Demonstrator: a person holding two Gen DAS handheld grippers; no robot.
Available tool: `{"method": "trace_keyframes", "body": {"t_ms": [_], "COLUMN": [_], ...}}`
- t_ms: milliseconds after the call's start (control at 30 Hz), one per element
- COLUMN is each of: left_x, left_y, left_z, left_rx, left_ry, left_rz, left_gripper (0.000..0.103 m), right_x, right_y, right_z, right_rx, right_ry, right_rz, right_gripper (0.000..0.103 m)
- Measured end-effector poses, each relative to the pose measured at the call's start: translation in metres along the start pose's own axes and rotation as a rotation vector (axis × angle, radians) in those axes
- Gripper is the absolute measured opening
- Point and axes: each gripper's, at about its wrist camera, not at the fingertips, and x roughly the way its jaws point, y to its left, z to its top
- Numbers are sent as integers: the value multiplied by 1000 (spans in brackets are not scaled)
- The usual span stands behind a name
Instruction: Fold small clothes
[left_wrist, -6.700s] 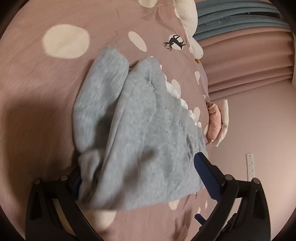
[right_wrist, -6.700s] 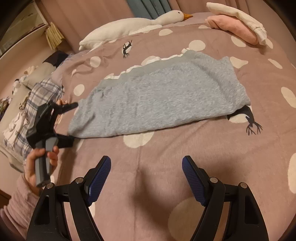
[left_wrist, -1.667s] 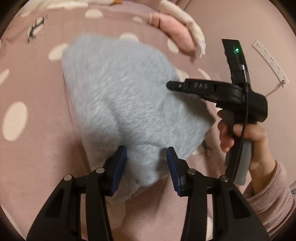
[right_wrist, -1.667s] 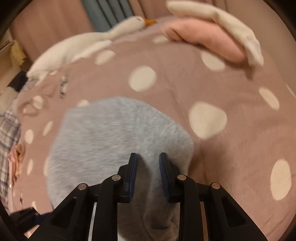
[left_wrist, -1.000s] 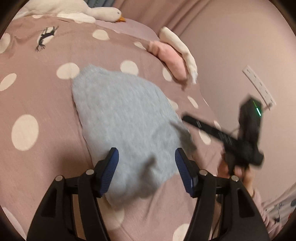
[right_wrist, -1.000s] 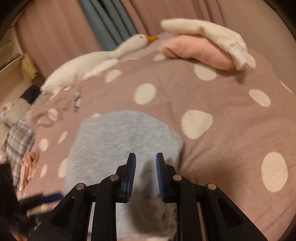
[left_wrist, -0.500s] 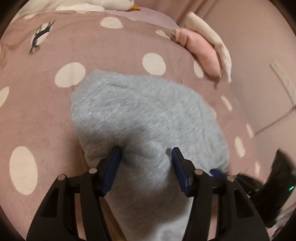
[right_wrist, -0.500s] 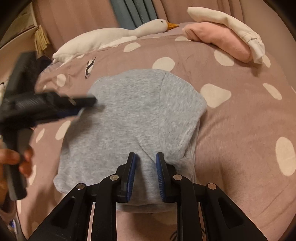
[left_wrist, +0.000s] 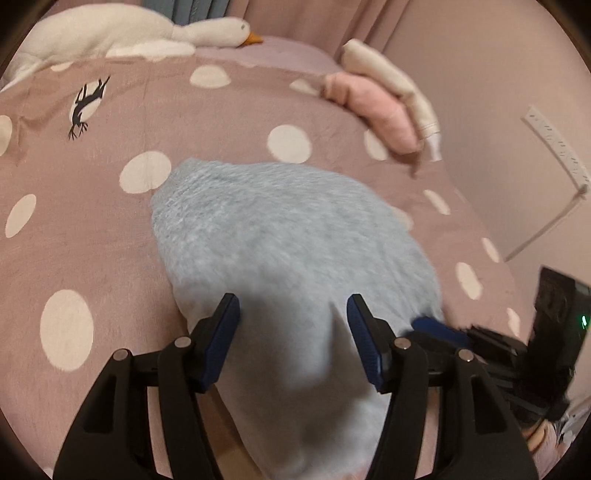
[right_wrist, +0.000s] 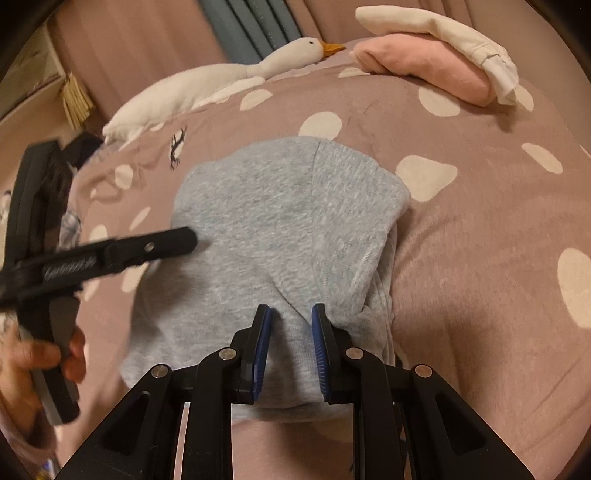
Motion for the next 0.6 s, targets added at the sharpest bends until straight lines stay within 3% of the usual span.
{"method": "trace_keyframes", "body": {"t_ms": [233,367,600], "left_x": [-8,9,12], "left_y": [-27,-35,-36], "left_z": [-45,-64,-71], "left_rx": [120,174,190], "left_ry": [19,80,89], "left_rz": [-38,-21,-16], "left_gripper": [59,56,56], "right_x": [-18,-2,7], "right_y": [6,2,1], "right_z": [1,-3,-8], "right_rx": [-23,-19,-33], "right_ry": [-67,-14,19], "right_rz": [-20,-83,-114], "right_gripper": [23,23,23]}}
